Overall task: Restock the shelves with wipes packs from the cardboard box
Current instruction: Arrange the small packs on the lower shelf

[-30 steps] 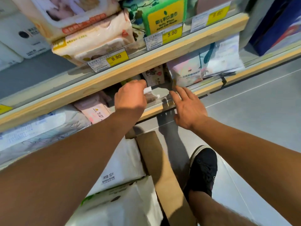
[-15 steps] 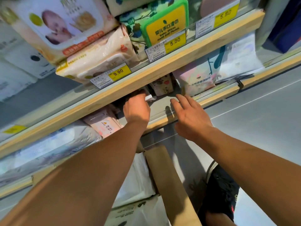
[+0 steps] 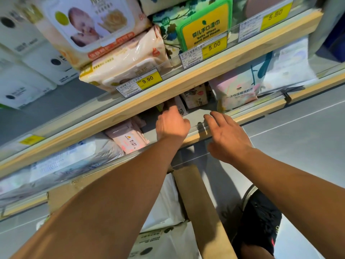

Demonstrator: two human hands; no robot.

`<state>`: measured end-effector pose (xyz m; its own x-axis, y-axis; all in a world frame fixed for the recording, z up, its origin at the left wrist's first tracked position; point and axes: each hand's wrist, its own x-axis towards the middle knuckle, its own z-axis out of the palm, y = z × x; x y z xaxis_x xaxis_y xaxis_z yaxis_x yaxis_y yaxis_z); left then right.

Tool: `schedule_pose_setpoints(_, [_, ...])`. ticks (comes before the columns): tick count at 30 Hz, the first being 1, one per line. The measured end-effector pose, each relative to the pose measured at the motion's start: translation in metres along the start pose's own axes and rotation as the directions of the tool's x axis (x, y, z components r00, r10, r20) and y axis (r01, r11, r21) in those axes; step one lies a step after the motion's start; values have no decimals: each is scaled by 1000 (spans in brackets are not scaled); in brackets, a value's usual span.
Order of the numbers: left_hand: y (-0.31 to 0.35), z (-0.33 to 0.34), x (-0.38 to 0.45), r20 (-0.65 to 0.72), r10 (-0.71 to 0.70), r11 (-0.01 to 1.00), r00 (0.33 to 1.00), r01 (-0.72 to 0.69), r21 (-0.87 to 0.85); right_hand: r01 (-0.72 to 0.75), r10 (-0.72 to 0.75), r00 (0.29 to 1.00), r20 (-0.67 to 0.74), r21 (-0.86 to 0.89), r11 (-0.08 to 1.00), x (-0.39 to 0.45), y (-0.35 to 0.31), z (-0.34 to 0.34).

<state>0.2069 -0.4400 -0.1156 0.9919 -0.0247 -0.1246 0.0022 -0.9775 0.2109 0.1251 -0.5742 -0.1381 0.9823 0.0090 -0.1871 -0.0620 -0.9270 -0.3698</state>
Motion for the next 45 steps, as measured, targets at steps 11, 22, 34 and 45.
schedule_pose_setpoints(11, [-4,-33,-18,234,188,963,954,-225,146,-12,14,1000,11,-149,989,-20,-7,-47])
schedule_pose_setpoints(22, [-83,-172,-142,38,460,888,887,-460,-2,60,-72,997,-34,-287,956,-107,-130,-140])
schedule_pose_setpoints(34, [-274,-226,-226,-10,403,915,915,-403,6,318,-316,947,57,-305,898,-147,-311,-114])
schedule_pose_setpoints(45, [-396,-189,-230,96,230,971,969,-221,-90,486,-388,854,345,-266,832,-124,-407,-16])
